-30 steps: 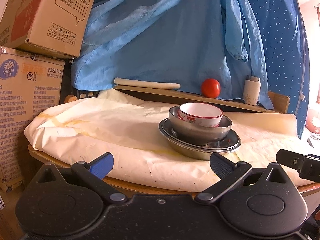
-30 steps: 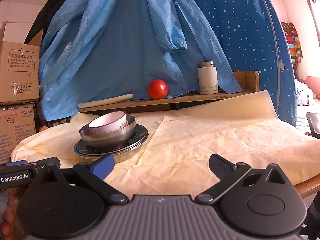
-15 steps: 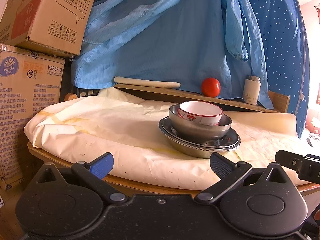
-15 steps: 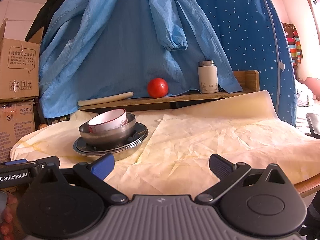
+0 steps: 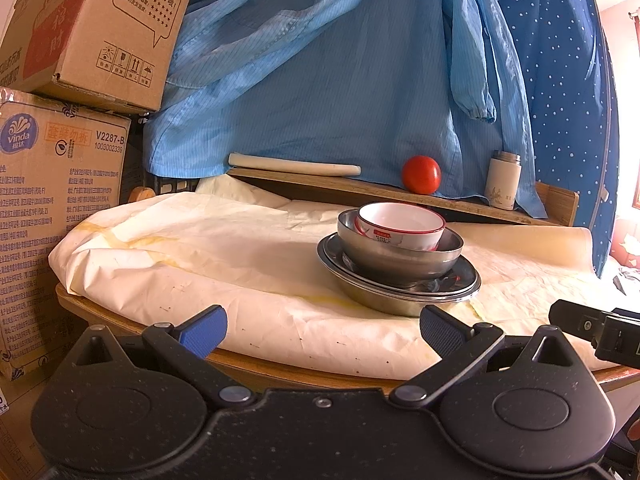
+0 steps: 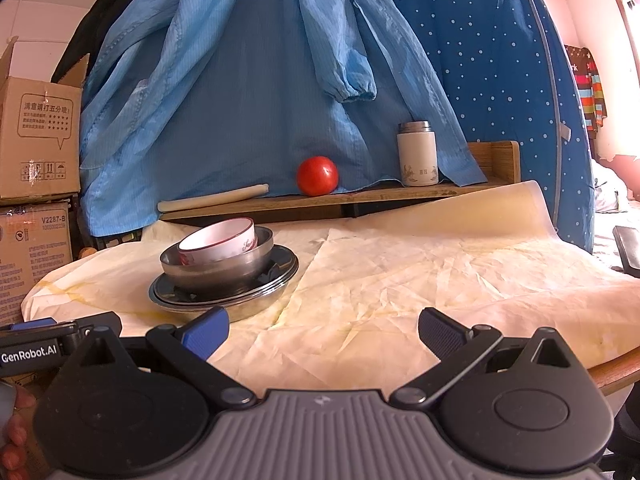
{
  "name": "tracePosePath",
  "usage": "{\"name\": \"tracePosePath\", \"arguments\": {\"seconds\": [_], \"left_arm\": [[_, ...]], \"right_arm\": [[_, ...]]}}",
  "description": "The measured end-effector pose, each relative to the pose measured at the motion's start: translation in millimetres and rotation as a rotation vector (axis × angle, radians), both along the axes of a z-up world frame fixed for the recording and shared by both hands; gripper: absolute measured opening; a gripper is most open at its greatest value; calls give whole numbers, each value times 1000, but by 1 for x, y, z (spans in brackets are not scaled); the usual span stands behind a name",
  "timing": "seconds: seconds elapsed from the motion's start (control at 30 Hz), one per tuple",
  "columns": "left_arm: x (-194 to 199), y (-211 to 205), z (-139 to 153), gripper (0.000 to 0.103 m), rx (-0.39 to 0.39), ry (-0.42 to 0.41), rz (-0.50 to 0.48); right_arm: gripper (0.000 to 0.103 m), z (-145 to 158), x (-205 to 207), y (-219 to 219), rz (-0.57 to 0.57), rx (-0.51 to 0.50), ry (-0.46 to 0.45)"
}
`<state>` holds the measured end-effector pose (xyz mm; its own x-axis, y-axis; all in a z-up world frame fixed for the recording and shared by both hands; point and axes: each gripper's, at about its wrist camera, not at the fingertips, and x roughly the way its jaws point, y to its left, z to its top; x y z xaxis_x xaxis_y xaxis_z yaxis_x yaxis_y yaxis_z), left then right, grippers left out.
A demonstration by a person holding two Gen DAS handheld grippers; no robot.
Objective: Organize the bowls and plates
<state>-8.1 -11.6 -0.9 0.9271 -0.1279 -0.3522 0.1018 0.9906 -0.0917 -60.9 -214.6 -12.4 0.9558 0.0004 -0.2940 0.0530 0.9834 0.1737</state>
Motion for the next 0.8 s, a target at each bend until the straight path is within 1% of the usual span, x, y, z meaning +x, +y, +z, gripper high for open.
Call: {"name": "tracePosePath", "arguments": {"seconds": [0.8], "left_arm": [[0, 0, 0, 102, 1, 0, 0]], "right_arm": [[103, 0, -1, 2, 4, -5, 5]]}}
